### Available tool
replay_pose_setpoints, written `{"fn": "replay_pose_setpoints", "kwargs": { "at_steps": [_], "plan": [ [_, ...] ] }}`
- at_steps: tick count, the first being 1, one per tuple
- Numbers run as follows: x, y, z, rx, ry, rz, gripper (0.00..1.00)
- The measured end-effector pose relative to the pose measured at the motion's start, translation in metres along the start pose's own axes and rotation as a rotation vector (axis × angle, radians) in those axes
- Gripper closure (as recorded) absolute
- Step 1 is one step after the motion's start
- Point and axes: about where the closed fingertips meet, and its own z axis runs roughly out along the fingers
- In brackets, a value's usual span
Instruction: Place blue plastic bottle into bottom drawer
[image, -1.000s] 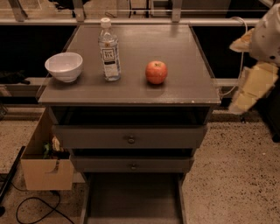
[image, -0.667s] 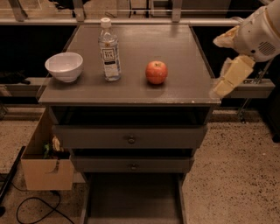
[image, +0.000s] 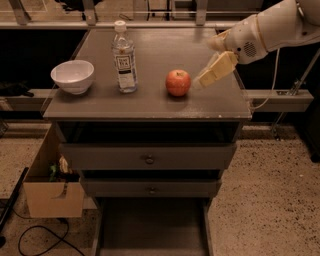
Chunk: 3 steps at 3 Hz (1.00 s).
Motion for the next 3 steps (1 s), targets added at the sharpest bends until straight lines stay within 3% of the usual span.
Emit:
{"fn": "replay_pose_setpoints", "kwargs": {
  "at_steps": [2,3],
  "plan": [
    [-0.007,-0.007,0.018,-0.015,-0.051,-0.014,0.00],
    [-0.032,-0.035,0.060,0.008,-0.153,0.012,0.00]
  ]
}}
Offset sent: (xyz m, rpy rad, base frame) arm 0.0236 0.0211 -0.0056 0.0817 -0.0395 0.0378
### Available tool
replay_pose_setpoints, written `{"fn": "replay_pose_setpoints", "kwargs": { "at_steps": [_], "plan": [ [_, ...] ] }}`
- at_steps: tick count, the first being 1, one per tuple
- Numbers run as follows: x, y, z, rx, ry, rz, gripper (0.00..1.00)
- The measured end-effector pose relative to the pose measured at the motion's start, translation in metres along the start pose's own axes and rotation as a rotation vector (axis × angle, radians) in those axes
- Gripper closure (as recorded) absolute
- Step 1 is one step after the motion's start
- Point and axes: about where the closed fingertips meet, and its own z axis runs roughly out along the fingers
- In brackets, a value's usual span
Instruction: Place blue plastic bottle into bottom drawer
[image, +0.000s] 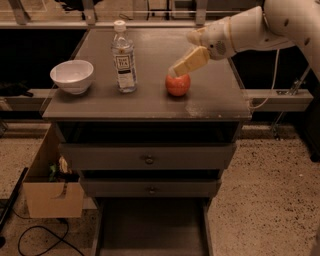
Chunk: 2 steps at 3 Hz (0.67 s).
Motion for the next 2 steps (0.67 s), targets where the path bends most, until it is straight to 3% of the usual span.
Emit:
{"fn": "replay_pose_setpoints", "kwargs": {
  "at_steps": [2],
  "plan": [
    [-0.027,0.006,0.027,0.086,-0.025,0.072,0.00]
  ]
}}
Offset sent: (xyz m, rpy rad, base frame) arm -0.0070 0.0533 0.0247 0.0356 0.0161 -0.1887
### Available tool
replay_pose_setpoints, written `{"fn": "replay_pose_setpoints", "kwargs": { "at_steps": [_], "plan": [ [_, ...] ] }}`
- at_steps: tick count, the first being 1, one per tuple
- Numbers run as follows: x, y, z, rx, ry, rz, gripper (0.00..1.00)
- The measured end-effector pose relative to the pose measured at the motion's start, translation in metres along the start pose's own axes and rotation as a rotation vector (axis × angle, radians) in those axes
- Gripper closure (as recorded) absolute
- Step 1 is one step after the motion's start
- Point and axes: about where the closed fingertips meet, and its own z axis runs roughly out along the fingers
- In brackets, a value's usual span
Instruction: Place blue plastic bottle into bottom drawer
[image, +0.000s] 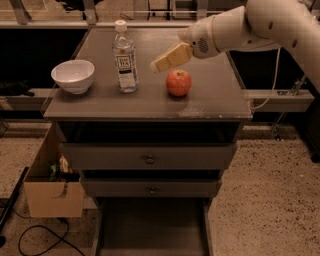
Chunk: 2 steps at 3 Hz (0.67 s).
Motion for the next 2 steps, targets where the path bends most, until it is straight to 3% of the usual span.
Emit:
{"fn": "replay_pose_setpoints", "kwargs": {
  "at_steps": [2],
  "plan": [
    [-0.0016,0.0013,0.0098,0.003,-0.019,0.015,0.00]
  ]
}}
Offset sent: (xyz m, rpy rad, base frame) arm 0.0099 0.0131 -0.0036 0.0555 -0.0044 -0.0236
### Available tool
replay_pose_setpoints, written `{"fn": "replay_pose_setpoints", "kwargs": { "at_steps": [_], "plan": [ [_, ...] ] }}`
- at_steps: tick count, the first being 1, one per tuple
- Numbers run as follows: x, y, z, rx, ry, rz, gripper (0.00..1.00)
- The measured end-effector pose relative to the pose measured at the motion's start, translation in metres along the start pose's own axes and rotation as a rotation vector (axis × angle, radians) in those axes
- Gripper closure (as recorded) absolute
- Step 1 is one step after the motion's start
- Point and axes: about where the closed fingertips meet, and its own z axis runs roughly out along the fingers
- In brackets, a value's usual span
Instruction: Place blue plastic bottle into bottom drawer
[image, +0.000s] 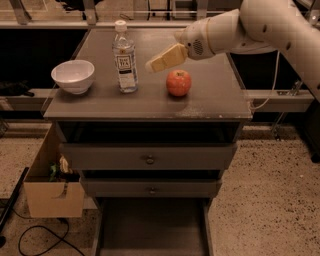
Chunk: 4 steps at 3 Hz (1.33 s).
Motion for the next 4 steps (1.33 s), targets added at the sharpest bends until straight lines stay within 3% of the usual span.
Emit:
{"fn": "replay_pose_setpoints", "kwargs": {
  "at_steps": [2,3,4],
  "plan": [
    [-0.049,0.060,0.089,-0.135,-0.033,-0.025,0.00],
    [-0.096,0.094,0.129,-0.171,-0.033,-0.129,0.00],
    [-0.096,0.094,0.129,-0.171,-0.033,-0.129,0.00]
  ]
}}
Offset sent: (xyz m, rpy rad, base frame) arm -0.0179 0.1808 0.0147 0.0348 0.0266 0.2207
